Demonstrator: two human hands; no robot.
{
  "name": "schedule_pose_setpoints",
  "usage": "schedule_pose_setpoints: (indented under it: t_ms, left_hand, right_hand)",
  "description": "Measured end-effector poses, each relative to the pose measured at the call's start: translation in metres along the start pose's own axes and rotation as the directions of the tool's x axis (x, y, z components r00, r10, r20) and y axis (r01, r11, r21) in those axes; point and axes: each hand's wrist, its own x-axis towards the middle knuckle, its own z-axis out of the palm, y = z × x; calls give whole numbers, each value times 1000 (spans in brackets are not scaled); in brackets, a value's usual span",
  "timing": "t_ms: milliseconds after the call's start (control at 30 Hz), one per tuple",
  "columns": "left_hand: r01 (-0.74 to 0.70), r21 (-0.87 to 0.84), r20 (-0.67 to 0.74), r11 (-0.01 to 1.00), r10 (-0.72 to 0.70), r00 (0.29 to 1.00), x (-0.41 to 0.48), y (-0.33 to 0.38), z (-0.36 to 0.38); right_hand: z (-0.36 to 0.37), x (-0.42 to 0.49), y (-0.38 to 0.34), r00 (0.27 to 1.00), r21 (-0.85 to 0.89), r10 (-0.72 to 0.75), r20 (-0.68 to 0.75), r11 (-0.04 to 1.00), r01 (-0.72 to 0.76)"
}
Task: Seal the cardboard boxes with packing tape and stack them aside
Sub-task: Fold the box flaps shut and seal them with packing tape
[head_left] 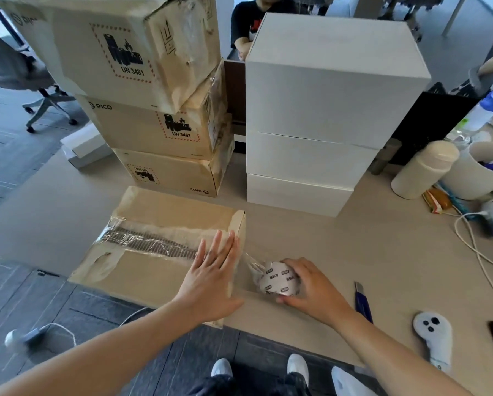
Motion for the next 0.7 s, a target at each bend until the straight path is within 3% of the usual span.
schedule_pose_setpoints:
  t_ms: [67, 133, 400, 633, 700]
  left_hand:
    - [46, 32, 12, 998, -46, 999, 5, 13, 8]
    - [69, 87, -73, 994, -63, 995, 7, 18, 20]
    - [105, 164, -208, 981, -70, 976, 10, 20, 31]
    - [160, 155, -129, 975, -141, 982, 8, 25, 29]
    - [176, 128, -166, 976, -154, 974, 7, 26, 30]
  right_hand:
    - [-2, 0, 3, 998, 10, -28, 60, 1000, 27]
    - [-2, 1, 5, 994, 3, -34, 104, 999, 34]
    - [2, 23, 12, 993, -293, -66, 94, 952, 91]
    - [3, 29, 13, 989, -389, -63, 133, 915, 110]
    - [5, 29, 10, 990, -368, -37, 139, 926, 86]
